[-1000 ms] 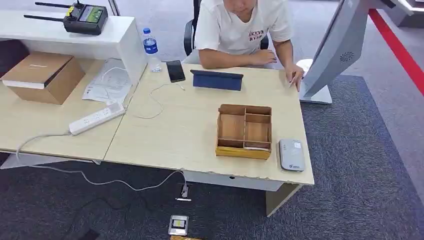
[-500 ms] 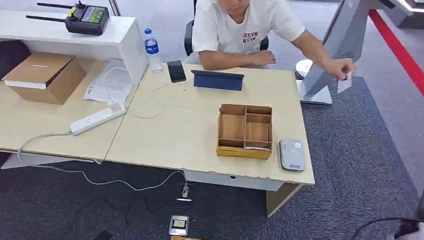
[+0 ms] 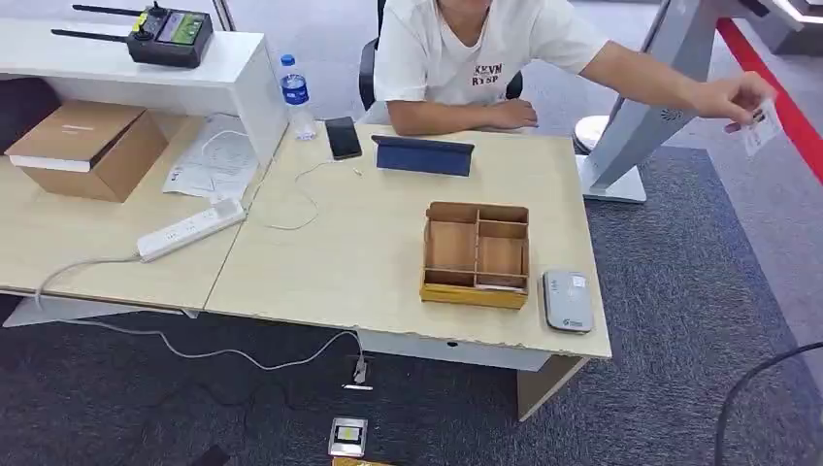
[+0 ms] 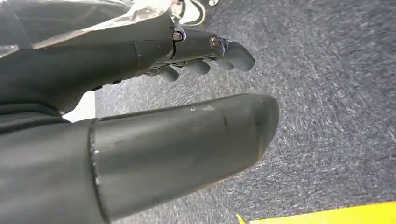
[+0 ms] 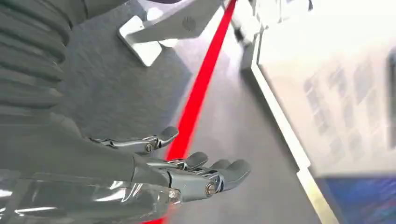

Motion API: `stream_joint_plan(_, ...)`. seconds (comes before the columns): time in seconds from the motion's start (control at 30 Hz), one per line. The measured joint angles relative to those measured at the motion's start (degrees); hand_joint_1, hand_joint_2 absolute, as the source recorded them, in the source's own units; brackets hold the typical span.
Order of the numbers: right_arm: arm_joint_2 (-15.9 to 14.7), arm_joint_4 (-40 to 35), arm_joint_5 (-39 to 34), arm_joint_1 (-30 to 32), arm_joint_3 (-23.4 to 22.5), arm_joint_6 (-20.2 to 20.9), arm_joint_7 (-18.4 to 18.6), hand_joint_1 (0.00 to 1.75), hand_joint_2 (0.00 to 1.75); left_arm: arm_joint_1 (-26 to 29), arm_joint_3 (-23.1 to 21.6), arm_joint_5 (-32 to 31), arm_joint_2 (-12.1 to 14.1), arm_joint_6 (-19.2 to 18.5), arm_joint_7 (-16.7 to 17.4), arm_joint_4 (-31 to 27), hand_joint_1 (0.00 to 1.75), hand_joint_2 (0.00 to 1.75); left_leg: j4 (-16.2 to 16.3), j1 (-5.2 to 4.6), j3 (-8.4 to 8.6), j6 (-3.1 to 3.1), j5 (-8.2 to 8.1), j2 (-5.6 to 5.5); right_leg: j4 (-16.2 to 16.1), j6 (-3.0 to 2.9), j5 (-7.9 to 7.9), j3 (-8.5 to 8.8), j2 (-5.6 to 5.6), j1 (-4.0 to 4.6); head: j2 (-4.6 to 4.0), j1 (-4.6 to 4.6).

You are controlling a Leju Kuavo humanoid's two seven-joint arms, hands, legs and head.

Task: Pass the card to the sensor for recognition and then transmit it.

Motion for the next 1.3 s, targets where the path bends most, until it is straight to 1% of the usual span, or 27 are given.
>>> stream_joint_plan(0.07, 0.00, -3.12, 5.53, -0.02, 4.08, 1.89, 0.31, 0.00, 1.75, -0.08, 0.00, -0.73, 0.00, -0.13, -0.97, 0.00, 0.00, 0.00, -0.01, 0.02, 0.01, -0.01, 0.01, 0.00, 0.01, 0.00, 0.00, 0.02, 0.01, 0.02, 0.00, 0.00)
stream_joint_plan(0.13, 0.07, -5.01, 11.89, -0.38, 7.64, 4.69, 0.35, 0.00, 1.75, -0.10, -0.04, -1.36, 0.09, -0.24, -1.99, 0.00, 0.00, 0.00, -0.01, 0.04, -0.02, -0.03, 0.03, -0.01, 0.02, -0.01, 0.01, 0.02, -0.01, 0.04, 0.02, 0.02)
stream_joint_plan(0.3, 0.22, -5.65, 26.23, -3.89, 16.14, 7.63, -0.09, 0.00, 1.75, -0.12, -0.52, -3.28, 1.05, -1.20, -4.43, 0.00, 0.00, 0.00, 0.00, 0.04, -0.02, -0.01, 0.07, -0.03, 0.03, -0.01, 0.01, -0.01, -0.04, 0.04, 0.02, 0.04)
stream_joint_plan(0.43, 0.04, -2.75, 37.69, -8.87, 21.41, 9.49, -0.39, 0.00, 1.75, 0.00, -0.90, -4.42, 1.86, -2.06, -5.86, 0.00, 0.00, 0.00, 0.00, 0.04, -0.10, -0.01, 0.07, -0.03, 0.05, -0.01, 0.01, -0.06, -0.04, 0.04, 0.02, 0.00)
stream_joint_plan(0.53, 0.24, 2.33, 46.47, -13.93, 26.14, 10.74, -0.68, 0.00, 1.75, -0.04, -1.37, -4.92, 2.49, -2.89, -6.39, 0.00, 0.00, 0.00, -0.01, 0.04, -0.13, -0.01, 0.07, -0.03, 0.05, -0.01, 0.01, -0.08, -0.04, 0.04, 0.00, 0.02)
stream_joint_plan(0.57, 0.42, 3.89, 48.17, -15.69, 27.69, 10.80, -0.70, 0.00, 1.75, -0.03, -1.55, -5.03, 2.71, -3.02, -6.45, 0.00, 0.00, 0.00, 0.00, 0.04, -0.13, -0.02, 0.08, -0.03, 0.05, -0.01, 0.01, -0.10, -0.05, 0.04, 0.00, 0.00)
stream_joint_plan(0.7, 2.25, 12.15, 54.18, -21.95, 33.54, 10.98, -0.72, 0.00, 1.75, 0.06, -1.95, -4.96, 3.48, -3.56, -6.45, 0.00, 0.00, 0.00, 0.00, 0.05, -0.16, -0.02, 0.10, -0.07, 0.07, -0.02, 0.01, -0.14, -0.11, 0.05, 0.02, 0.00)
stream_joint_plan(0.8, 4.13, 17.67, 57.62, -25.77, 37.55, 12.14, -0.48, 0.00, 1.75, -0.01, -1.99, -4.57, 4.02, -4.11, -5.95, 0.00, 0.00, 0.00, 0.00, 0.09, -0.18, -0.02, 0.11, -0.10, 0.08, -0.02, 0.01, -0.15, -0.12, 0.10, 0.02, 0.04)
stream_joint_plan(0.97, 7.15, 24.85, 60.49, -30.14, 42.92, 13.10, 0.13, 0.00, 1.75, 0.08, -1.99, -3.91, 4.76, -4.44, -5.23, 0.00, 0.00, 0.00, 0.00, 0.12, -0.21, -0.03, 0.10, -0.10, 0.08, -0.02, 0.01, -0.18, -0.13, 0.12, 0.02, 0.00)
stream_joint_plan(1.1, 9.14, 28.56, 60.62, -32.23, 45.47, 13.01, 0.37, 0.00, 1.75, 0.19, -1.99, -3.72, 5.27, -4.77, -4.29, 0.00, 0.00, 0.00, 0.00, 0.12, -0.24, -0.03, 0.10, -0.07, 0.08, -0.02, 0.01, -0.20, -0.13, 0.11, 0.00, 0.02)
stream_joint_plan(1.3, 11.72, 32.34, 60.38, -34.19, 47.86, 12.75, 0.06, 0.00, 1.75, 0.23, -1.97, -3.24, 5.88, -4.94, -2.98, 0.00, 0.00, 0.00, 0.01, 0.11, -0.22, -0.02, 0.11, -0.07, 0.07, -0.02, 0.01, -0.20, -0.13, 0.11, 0.02, 0.02)
